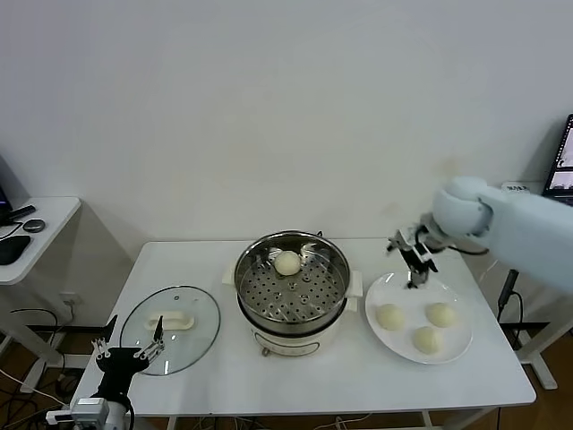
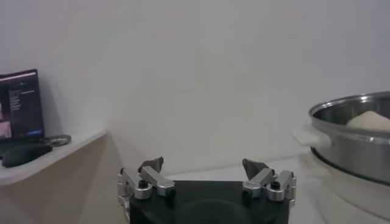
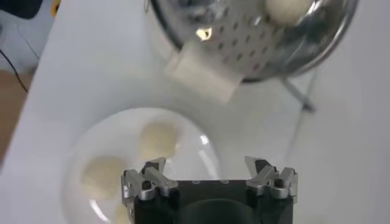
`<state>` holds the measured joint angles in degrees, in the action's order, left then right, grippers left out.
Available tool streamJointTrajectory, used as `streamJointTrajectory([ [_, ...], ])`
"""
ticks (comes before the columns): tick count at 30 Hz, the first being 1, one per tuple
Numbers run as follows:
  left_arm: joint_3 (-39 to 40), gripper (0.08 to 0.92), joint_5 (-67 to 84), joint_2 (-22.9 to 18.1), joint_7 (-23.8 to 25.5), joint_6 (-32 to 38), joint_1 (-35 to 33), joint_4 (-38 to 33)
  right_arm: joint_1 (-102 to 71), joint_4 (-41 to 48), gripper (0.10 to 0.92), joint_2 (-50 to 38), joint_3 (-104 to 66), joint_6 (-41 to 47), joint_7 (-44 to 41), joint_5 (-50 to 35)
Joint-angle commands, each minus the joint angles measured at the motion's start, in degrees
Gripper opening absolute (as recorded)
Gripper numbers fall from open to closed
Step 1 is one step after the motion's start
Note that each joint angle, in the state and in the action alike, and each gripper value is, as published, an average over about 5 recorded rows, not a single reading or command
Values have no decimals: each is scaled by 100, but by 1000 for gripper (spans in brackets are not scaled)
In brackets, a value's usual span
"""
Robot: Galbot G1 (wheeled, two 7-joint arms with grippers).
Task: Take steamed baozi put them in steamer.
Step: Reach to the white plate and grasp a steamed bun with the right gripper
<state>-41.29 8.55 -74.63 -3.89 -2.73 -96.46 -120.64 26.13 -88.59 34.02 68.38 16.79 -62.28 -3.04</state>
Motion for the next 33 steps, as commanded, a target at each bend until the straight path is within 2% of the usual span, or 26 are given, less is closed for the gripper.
streamJointTrajectory([
  [1,27,823,-93,-17,-17,-111,-16,111,-1845,449,823,-435,-1225,373,-119,456],
  [9,-24,823,-192,-103,-17,-103,-73,86,-2635,1197,823,268,-1796,-40,-190,847],
  [25,-127,823,-239,-138,-11,-66,-135,61,-2797,1795,823,1130,-2008,-165,4,1240],
  [33,-155,823,-232,-148,-10,-51,-147,77,-2882,1972,819,1278,-2081,-121,10,1381],
])
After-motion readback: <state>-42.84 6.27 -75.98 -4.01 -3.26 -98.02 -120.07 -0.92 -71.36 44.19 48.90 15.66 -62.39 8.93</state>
